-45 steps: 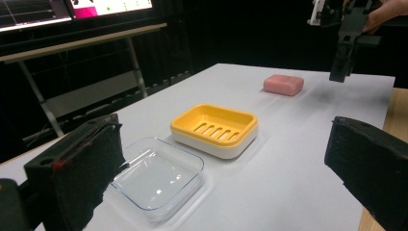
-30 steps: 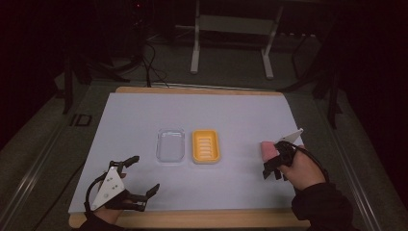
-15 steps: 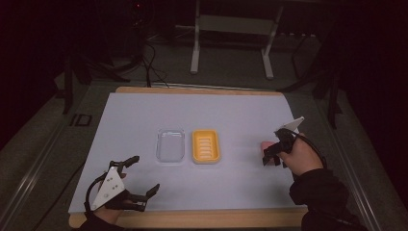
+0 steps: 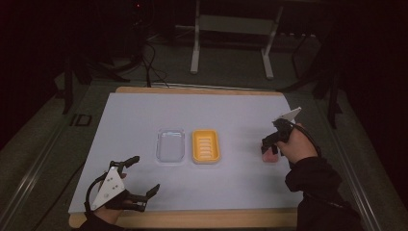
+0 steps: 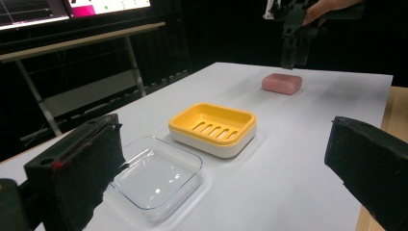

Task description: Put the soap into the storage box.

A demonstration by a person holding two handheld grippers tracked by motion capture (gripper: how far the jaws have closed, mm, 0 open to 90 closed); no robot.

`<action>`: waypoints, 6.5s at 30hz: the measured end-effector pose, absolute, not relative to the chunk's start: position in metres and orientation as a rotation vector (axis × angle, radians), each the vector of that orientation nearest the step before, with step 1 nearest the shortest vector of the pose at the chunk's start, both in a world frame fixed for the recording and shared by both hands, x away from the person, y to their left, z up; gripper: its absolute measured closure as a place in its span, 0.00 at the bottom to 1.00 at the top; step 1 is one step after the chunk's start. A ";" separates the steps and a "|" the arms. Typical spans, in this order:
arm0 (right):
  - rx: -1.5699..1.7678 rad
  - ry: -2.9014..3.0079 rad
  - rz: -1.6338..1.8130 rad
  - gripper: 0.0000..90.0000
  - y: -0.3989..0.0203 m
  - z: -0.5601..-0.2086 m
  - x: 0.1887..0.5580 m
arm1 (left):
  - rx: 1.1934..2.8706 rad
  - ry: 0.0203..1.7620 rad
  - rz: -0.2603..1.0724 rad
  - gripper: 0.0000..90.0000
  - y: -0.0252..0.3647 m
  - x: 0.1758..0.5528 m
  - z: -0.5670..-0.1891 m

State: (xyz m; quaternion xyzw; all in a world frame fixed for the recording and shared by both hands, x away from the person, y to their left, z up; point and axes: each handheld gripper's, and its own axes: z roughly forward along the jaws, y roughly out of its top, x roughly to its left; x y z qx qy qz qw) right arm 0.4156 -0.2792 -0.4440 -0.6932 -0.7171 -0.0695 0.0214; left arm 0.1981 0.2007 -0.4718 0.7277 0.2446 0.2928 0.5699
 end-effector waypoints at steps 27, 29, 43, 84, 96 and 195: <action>-2.139 -2.397 -0.170 0.31 -0.276 -0.489 0.439 | 1.717 0.566 0.681 0.01 0.200 0.199 -0.472; -2.142 -2.399 -0.167 0.31 -0.276 -0.490 0.439 | 1.716 0.567 0.681 0.01 0.200 0.198 -0.472; -2.143 -2.380 -0.055 0.41 -0.271 -0.498 0.440 | 1.720 0.568 0.680 0.01 0.200 0.199 -0.473; -2.258 -2.318 -0.184 0.42 -0.230 -0.387 0.426 | 1.725 0.571 0.688 0.01 0.199 0.199 -0.473; -2.203 -2.372 -0.228 0.42 -0.186 -0.375 0.425 | 1.716 0.568 0.683 0.01 0.200 0.199 -0.473; -1.875 -2.498 -0.601 0.32 -0.069 -0.443 0.412 | 1.724 0.554 0.682 0.01 0.200 0.196 -0.472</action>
